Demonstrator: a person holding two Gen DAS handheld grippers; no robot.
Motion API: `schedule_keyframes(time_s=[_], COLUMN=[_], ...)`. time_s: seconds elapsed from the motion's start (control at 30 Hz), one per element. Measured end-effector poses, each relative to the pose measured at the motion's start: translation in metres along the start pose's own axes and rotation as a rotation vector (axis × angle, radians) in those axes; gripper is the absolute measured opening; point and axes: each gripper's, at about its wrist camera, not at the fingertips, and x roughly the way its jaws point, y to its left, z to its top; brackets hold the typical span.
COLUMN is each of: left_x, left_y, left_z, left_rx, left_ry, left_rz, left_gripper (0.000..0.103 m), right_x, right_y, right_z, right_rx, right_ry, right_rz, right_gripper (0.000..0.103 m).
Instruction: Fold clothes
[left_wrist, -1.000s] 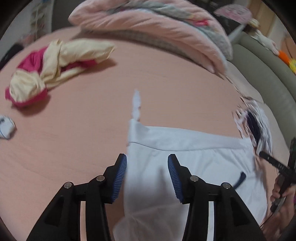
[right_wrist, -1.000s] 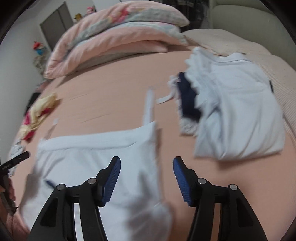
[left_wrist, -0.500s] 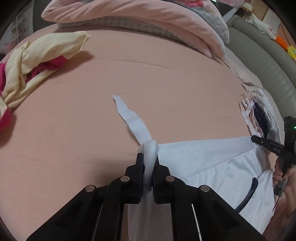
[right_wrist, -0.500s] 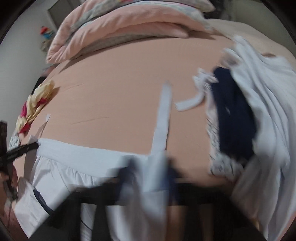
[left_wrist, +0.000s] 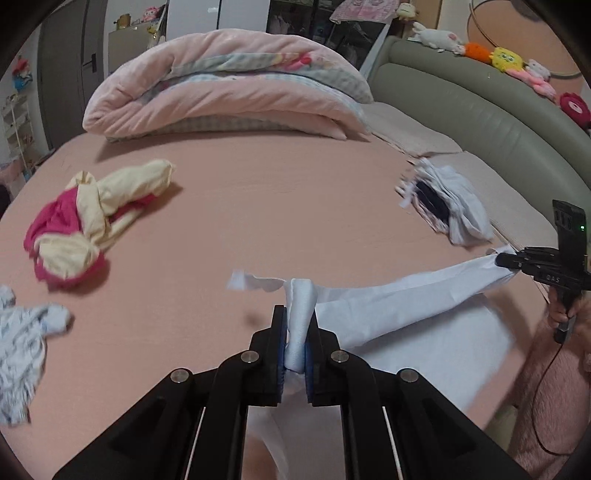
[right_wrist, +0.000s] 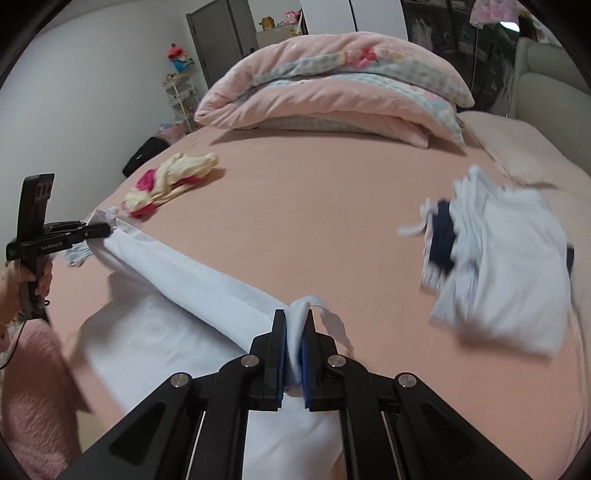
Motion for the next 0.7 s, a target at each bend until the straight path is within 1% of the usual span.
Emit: schedule_keyframes(time_s=[0.1,0.2,0.23,0.27,0.3,0.33,0.37,0.4,0.43,0.5,0.57,0.63,0.7], left_x=[-0.010,-0.007,-0.003,0.007,0.015,0.021,0.016,0.011,0.005,-0.006,-0.020,-0.028,-0.033], left_y=[-0.010,-0.014,-0.016,-0.016,-0.015,-0.014,-0.013,-0.012,-0.010,-0.008,-0.008,-0.009,-0.011], left_z=[-0.033,-0.065,-0.072,-0.082,-0.089,-0.096,-0.094,-0.092,-0.090,-0.086,-0.077,-0.067,-0.058], left_rx=[-0.010,-0.009,0.003,0.014,0.003,-0.007,-0.023,-0.038,-0.053,-0.083,-0.105,-0.135,-0.167], left_ry=[0.030,0.086,0.117,0.181,0.241,0.293,0.281,0.268,0.255,0.227,0.171,0.121,0.076], left_rz=[0.002,0.019,0.030,0.026,0.028,0.031,0.034,0.036,0.039,0.046,0.063,0.047,0.027], left_gripper=[0.006,0.007,0.009,0.010,0.011,0.015,0.018,0.019,0.023,0.027,0.028,0.028,0.028], right_x=[-0.017,-0.020,-0.021,-0.019,-0.014,-0.007,-0.002,-0.003,-0.006,-0.021,-0.035,-0.046,-0.056], right_y=[0.011,0.017,0.020,0.022,0.022,0.021,0.018,0.015,0.012,0.006,-0.002,-0.011,-0.015], right_z=[-0.035,-0.061,-0.070,-0.077,-0.084,-0.093,-0.099,-0.103,-0.106,-0.105,-0.101,-0.095,-0.086], right_rx=[0.048,0.069,0.065,0.054,0.043,0.039,0.047,0.067,0.088,0.129,0.176,0.242,0.289], right_ry=[0.011,0.053,0.070,0.096,0.141,0.196,0.241,0.253,0.260,0.212,0.154,0.087,-0.001], right_rz=[0.021,-0.001,-0.021,-0.036,-0.044,-0.050,-0.050,-0.043,-0.039,-0.055,-0.085,-0.113,-0.143], right_gripper=[0.004,0.005,0.004,0.005,0.005,0.005,0.007,0.010,0.011,0.019,0.021,0.021,0.021])
